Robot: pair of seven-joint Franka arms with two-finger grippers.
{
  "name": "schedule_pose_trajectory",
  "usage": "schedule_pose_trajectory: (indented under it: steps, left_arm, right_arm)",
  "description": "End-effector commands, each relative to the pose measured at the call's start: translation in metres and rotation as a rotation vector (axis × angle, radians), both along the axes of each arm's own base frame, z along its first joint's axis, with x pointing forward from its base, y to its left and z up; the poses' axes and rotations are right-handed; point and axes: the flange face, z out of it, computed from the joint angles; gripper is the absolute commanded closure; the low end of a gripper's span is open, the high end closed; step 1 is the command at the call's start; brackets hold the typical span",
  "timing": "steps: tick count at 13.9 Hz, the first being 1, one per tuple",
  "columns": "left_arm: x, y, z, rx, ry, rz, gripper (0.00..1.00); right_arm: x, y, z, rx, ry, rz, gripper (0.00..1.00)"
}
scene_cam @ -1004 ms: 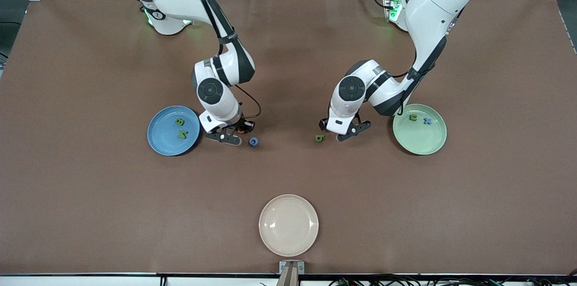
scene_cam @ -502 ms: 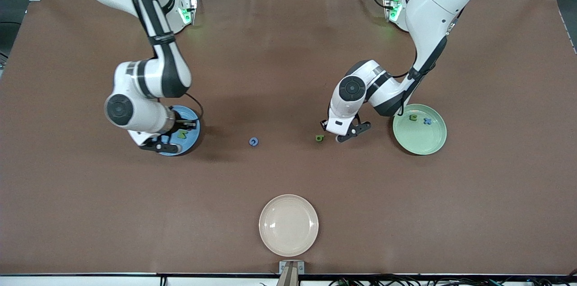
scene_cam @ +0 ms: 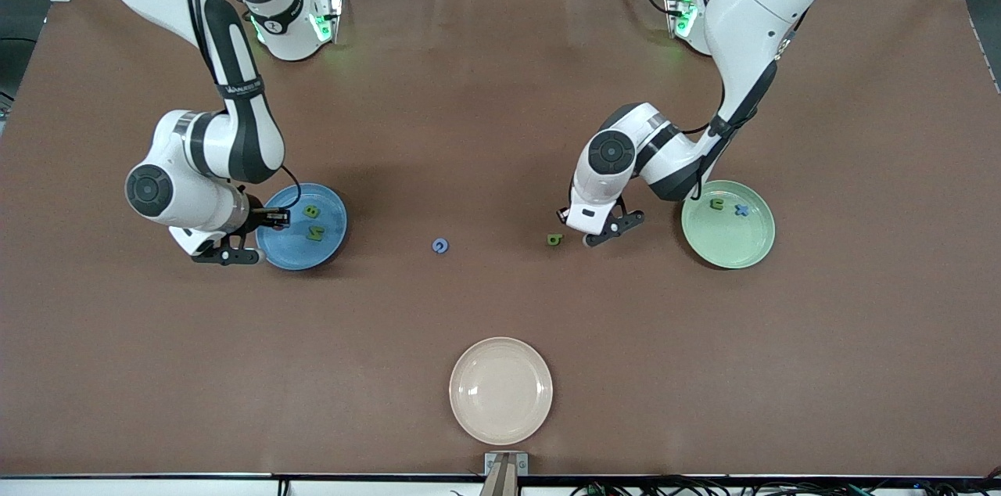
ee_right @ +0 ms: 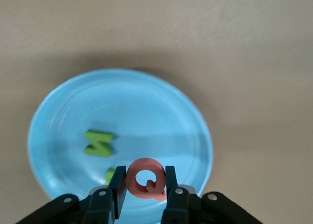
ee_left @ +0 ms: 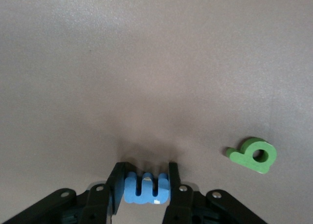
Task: Sort uppercase to blue plate, lowercase to green plate
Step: 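Place the Q on the blue plate while the left gripper places the m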
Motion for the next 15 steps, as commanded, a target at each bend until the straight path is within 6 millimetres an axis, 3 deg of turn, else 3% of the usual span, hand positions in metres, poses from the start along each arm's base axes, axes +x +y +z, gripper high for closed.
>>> schedule_pose_trajectory:
  steps: [1,5,8,12,15]
  left_arm:
    - [0.015,0.022,0.012,0.015,-0.031,0.001,0.81]
    - [0.028,0.067,0.051,0.044,-0.048,-0.105,0.81]
    - [0.037,0.117,0.068,0.024,-0.039,-0.168,0.81]
    - [0.044,0.193,0.071,-0.022,-0.009,-0.282,0.81]
    - [0.048,0.232,0.064,-0.027,0.005,-0.364,0.81]
  right_arm:
    - [0.003,-0.019,-0.026,-0.048,-0.034,0.025,0.98]
    - [-0.014,-0.014,-0.051,-0.054,0.015,0.023,0.98]
    - [-0.018,-0.009,-0.052,-0.046,0.037,0.022,0.97]
    - [-0.021,-0.004,-0.050,-0.036,0.059,0.022,0.96]
    - [-0.028,0.015,-0.047,0.024,0.108,-0.001,0.90]
